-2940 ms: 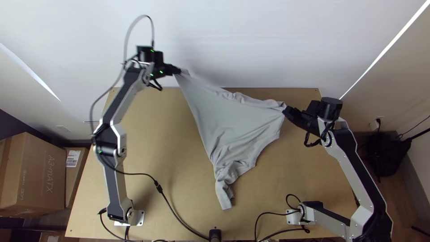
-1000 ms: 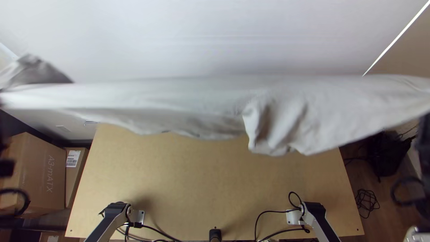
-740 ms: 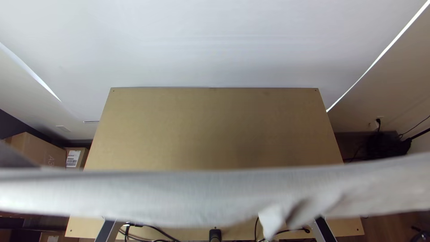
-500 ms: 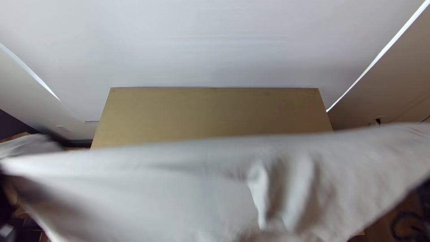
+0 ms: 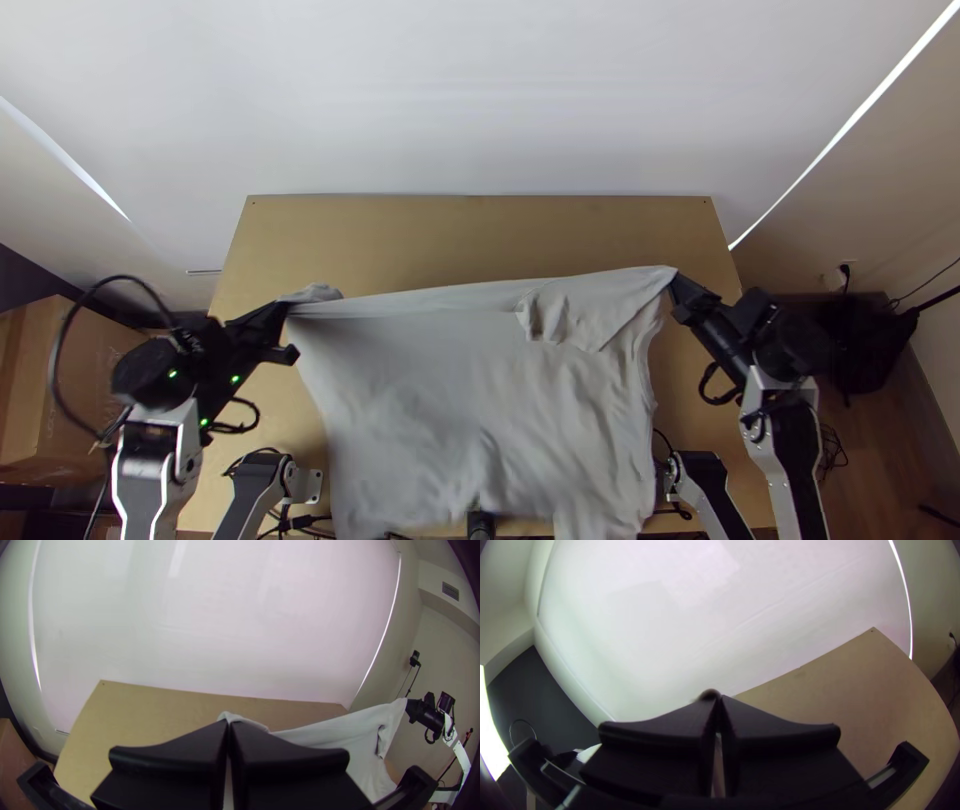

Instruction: Fold the t-shirt

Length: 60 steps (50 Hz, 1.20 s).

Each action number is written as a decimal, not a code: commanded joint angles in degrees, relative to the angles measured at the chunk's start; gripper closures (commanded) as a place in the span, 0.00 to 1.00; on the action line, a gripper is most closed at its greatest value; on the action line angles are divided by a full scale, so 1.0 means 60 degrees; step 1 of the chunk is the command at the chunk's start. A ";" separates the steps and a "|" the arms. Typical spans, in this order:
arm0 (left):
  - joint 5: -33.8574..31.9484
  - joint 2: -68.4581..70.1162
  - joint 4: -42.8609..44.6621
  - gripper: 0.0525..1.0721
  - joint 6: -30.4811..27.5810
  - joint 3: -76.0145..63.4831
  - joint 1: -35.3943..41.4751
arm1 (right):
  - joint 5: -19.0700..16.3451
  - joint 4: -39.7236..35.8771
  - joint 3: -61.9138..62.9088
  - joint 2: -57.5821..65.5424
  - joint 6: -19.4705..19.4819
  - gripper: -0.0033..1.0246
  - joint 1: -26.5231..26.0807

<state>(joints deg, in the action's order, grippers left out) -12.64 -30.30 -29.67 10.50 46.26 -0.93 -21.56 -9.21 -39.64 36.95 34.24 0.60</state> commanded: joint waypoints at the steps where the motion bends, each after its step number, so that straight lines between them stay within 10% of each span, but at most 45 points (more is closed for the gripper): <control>1: 0.0262 -0.1014 0.1356 0.98 -0.0110 -0.0679 -0.0094 | 0.0752 0.1096 0.0381 0.0858 -0.0038 0.98 0.0222; 25: 0.0262 -0.8396 0.5707 0.98 -0.0608 0.0771 -0.0167 | 0.1016 0.3703 -0.1568 0.7846 -0.0711 0.98 0.0413; 58: 0.0848 -1.5311 0.5004 0.98 -0.0535 0.7568 0.0155 | 0.1426 0.3542 -0.7500 1.3896 -0.1546 0.97 0.0662; 60: 0.0935 -1.5501 0.4799 0.98 -0.0535 0.7891 0.0199 | 0.1470 0.3425 -0.7720 1.4042 -0.1502 0.86 0.0662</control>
<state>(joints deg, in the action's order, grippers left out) -8.78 -120.14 0.67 7.88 88.14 -0.01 -14.63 12.08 -81.56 118.26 25.39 4.89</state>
